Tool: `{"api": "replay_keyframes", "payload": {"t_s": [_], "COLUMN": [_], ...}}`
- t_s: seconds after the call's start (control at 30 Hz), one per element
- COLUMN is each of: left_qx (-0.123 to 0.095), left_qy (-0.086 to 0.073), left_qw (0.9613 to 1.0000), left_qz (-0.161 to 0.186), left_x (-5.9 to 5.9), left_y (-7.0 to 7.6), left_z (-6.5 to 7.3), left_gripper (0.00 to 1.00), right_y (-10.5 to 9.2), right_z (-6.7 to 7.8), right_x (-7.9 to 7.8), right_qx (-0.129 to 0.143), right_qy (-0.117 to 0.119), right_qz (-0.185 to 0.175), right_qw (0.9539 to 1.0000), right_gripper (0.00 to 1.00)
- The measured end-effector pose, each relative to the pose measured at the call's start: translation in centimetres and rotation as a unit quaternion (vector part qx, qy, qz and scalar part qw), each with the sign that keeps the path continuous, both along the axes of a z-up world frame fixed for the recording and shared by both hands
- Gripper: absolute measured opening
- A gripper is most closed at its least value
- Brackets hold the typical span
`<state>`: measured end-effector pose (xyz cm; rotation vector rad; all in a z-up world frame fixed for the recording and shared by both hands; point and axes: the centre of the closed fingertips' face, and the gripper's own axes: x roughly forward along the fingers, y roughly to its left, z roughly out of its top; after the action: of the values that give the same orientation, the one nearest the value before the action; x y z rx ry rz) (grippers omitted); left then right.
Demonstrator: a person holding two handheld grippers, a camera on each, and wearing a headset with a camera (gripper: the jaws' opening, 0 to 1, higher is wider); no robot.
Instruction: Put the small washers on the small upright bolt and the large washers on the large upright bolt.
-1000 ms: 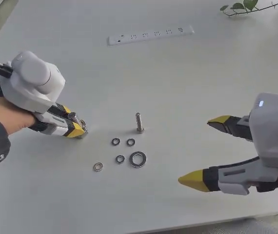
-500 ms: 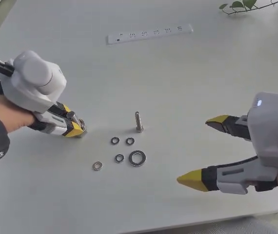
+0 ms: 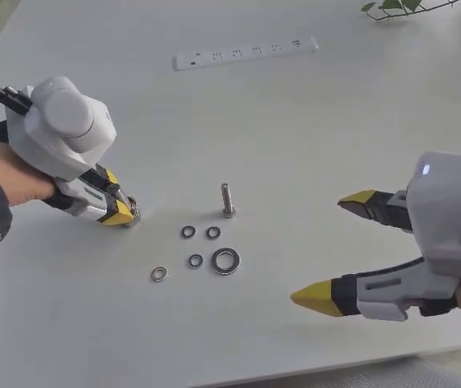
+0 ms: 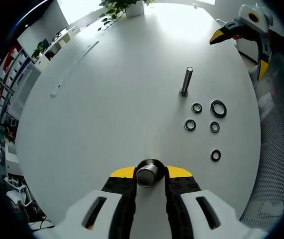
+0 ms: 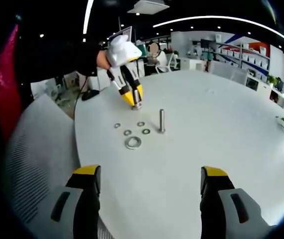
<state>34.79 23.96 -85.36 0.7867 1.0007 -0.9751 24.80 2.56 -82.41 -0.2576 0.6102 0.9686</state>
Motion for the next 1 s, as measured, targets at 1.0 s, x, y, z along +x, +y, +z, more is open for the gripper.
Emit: {"api": "replay_keyframes", "payload": {"t_s": [1.0], "left_qx": [0.003], "left_qy": [-0.008], "left_qw": [0.9997], "left_qz": [-0.022], "left_x": [0.75], "left_y": [0.09], "left_z": [-0.15], "left_gripper": [0.21], "right_y": [-0.04], "right_z": [-0.01], "right_x": [0.12], "right_qx": [-0.001], "right_qy": [0.004], "right_qz": [-0.002], "right_qw": [1.0], "right_gripper": [0.83]}}
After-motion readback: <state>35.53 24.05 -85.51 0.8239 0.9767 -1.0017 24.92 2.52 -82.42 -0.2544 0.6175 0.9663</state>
